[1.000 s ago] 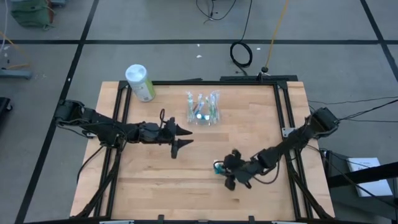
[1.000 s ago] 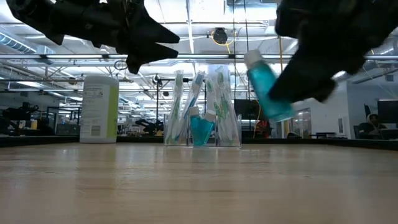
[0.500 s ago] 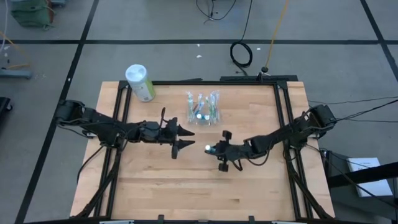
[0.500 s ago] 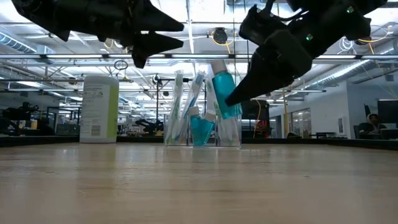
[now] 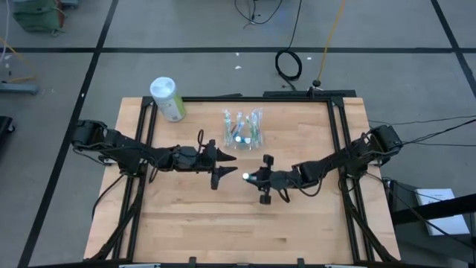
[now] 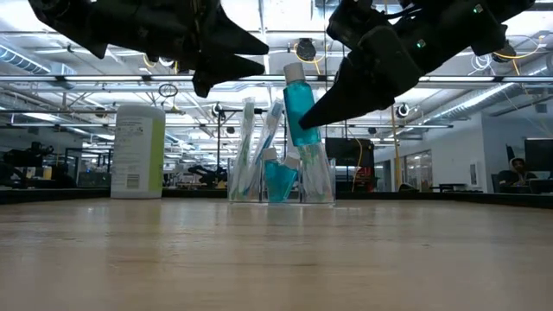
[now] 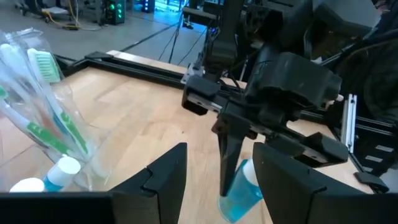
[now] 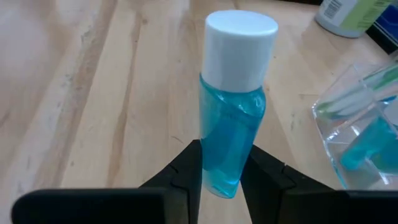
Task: Pick & Place toothbrushing station
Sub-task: Put the blue mouthwash in the middle of the transparent organizer
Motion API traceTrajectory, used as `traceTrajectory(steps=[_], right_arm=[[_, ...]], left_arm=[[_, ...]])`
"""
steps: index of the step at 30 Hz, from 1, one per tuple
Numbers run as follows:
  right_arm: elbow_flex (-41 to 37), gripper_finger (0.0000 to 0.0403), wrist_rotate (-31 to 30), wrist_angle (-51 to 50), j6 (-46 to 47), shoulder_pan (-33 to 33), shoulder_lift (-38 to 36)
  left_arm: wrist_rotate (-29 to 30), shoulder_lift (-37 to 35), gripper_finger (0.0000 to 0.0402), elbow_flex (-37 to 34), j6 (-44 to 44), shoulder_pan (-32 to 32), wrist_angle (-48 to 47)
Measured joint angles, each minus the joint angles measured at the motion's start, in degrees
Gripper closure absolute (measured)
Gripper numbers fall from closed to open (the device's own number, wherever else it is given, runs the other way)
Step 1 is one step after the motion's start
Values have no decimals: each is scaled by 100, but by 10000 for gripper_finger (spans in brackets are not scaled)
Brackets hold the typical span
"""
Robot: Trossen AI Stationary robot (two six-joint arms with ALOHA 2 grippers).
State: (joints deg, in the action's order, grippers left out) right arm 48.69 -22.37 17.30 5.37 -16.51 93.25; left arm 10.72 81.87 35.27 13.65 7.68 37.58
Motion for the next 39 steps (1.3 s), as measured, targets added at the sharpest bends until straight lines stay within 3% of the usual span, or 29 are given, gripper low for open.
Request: traceTrajectory(steps=[9, 23, 31, 39], right_arm=[[0, 321, 17, -32, 323, -11, 0], [-852, 321, 9, 1130, 815, -11, 0], [-850, 321, 3, 1153, 573, -7, 0], [-846, 321, 11, 1142, 309, -7, 0]], left_arm=[[-7, -57, 215, 0, -730, -30, 276], [-71, -11, 215, 0, -525, -92, -95], [-328, 842, 215, 12, -263, -52, 1113], [-328, 1897, 215, 927, -309, 79, 1125]])
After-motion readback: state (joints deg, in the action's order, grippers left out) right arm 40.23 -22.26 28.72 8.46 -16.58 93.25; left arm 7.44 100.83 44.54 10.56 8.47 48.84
